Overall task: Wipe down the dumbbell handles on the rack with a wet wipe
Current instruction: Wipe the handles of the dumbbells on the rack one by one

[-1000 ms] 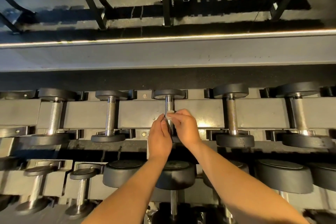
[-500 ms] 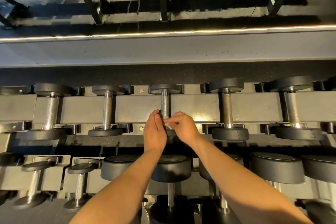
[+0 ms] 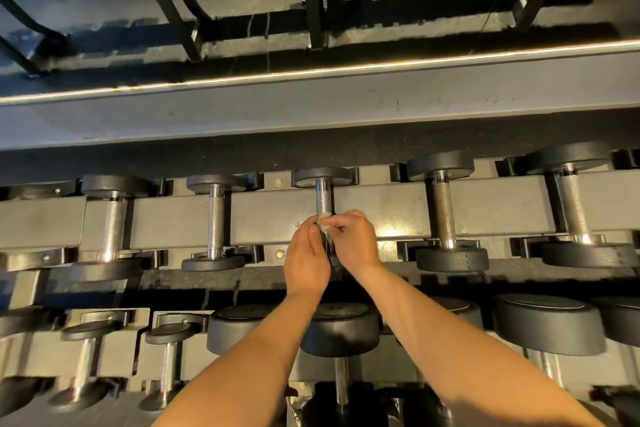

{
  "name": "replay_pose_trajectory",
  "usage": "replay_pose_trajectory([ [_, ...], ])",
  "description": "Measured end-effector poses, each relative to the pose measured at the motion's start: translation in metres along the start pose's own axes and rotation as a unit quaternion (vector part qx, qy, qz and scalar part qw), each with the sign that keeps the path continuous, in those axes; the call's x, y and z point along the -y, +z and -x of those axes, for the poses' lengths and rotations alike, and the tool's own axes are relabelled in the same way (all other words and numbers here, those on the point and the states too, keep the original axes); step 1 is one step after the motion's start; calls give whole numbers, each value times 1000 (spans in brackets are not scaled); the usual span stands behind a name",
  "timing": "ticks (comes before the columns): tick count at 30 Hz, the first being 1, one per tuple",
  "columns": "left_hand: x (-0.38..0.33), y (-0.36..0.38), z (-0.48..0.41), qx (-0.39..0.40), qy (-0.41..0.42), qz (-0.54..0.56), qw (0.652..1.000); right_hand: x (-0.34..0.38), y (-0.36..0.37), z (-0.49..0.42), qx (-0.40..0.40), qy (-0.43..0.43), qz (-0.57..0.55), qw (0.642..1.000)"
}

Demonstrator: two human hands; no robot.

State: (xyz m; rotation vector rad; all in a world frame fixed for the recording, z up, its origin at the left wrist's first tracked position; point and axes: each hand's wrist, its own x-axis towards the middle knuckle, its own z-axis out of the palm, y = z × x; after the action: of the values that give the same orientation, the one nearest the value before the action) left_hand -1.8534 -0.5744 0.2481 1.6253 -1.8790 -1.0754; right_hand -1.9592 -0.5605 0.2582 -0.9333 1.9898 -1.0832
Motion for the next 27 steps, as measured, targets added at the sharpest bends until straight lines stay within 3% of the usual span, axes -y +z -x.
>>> replay_pose_trajectory([
  [5, 0, 0, -2, 12, -1, -24, 1000, 19, -5, -33, -56, -15, -15, 998],
  [11, -3, -3, -1, 18, -14, -5, 1000, -3, 6, 3, -7, 13, -59, 998],
  [14, 1, -1, -1, 19, -22, -8, 1000, -12, 5, 6, -5, -1, 2, 1000],
  [19, -2, -2, -1, 19, -8, 5, 1000, 17, 5, -19, -71, -16, -37, 997],
  [27, 0, -1, -1, 24, -37, 8, 999, -2, 7, 20, 9, 30, -10, 999],
])
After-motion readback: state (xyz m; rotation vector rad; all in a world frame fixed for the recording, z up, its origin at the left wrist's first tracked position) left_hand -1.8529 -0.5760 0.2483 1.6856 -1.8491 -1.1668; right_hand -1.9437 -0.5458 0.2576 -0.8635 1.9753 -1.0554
